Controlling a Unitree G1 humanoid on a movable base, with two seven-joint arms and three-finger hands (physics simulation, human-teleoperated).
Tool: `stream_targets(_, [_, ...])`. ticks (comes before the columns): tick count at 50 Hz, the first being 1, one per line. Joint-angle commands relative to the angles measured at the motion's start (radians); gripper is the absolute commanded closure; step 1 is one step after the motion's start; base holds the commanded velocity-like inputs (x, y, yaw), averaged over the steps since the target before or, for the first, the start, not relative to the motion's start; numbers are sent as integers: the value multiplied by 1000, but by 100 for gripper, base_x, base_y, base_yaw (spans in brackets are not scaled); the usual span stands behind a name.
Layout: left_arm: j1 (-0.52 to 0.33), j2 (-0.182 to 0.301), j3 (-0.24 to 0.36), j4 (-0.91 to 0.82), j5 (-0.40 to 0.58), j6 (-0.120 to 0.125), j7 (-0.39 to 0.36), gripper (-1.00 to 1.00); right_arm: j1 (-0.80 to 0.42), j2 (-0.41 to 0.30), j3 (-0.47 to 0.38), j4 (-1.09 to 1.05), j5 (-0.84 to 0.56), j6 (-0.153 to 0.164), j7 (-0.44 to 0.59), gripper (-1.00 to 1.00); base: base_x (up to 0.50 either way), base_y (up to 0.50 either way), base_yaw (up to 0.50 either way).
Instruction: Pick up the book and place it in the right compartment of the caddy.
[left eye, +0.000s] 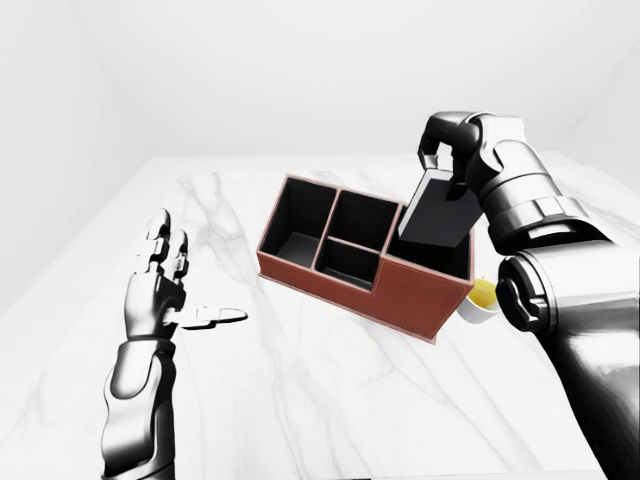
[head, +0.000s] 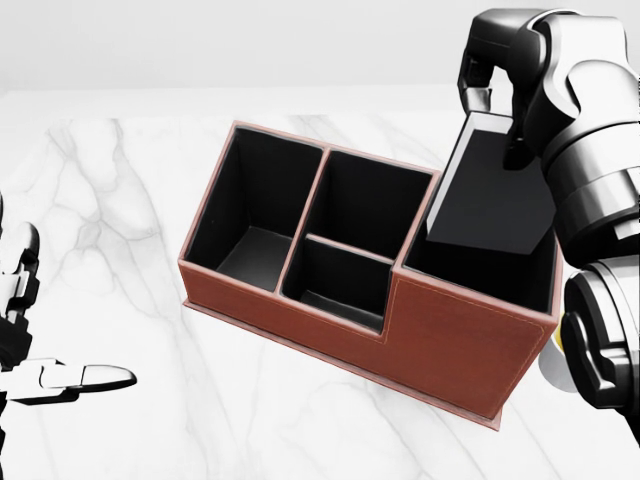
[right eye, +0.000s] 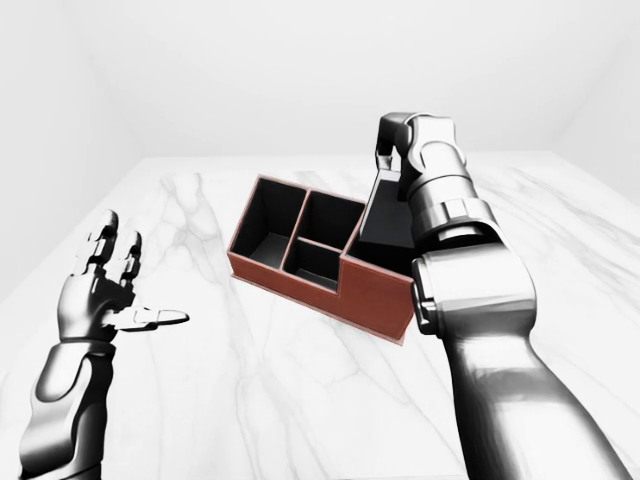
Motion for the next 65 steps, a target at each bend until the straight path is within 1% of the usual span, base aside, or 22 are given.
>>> stream_targets(1, [14,1,15,-16,-13,0,-2,-100,-9,6,4,17,-26,0,-40,100,0,0,0])
stream_targets(15, [19,0,24,0,-10,0,-7,-100,26,4,-4,34,-29,0,-79,100,0,0,0])
stream_targets(26, [13,4,24,43,-7,0,-9,-100,47,7,-11,42,-24,0,-90,100,0,0,0])
stream_targets(31, [16,9,33,55,-12,0,-11,-100,59,7,-19,47,-16,0,-96,100,0,0,0])
stream_targets(47, [20,16,49,77,-19,0,-17,-100,84,26,-22,56,-13,0,-119,100,0,0,0])
stream_targets(52, [15,18,49,95,-18,-9,-16,-100,91,30,-20,57,-19,0,-123,100,0,0,0])
stream_targets(65, [15,25,56,112,-21,-19,-17,-100,108,33,-28,64,-26,0,-143,100,0,0,0])
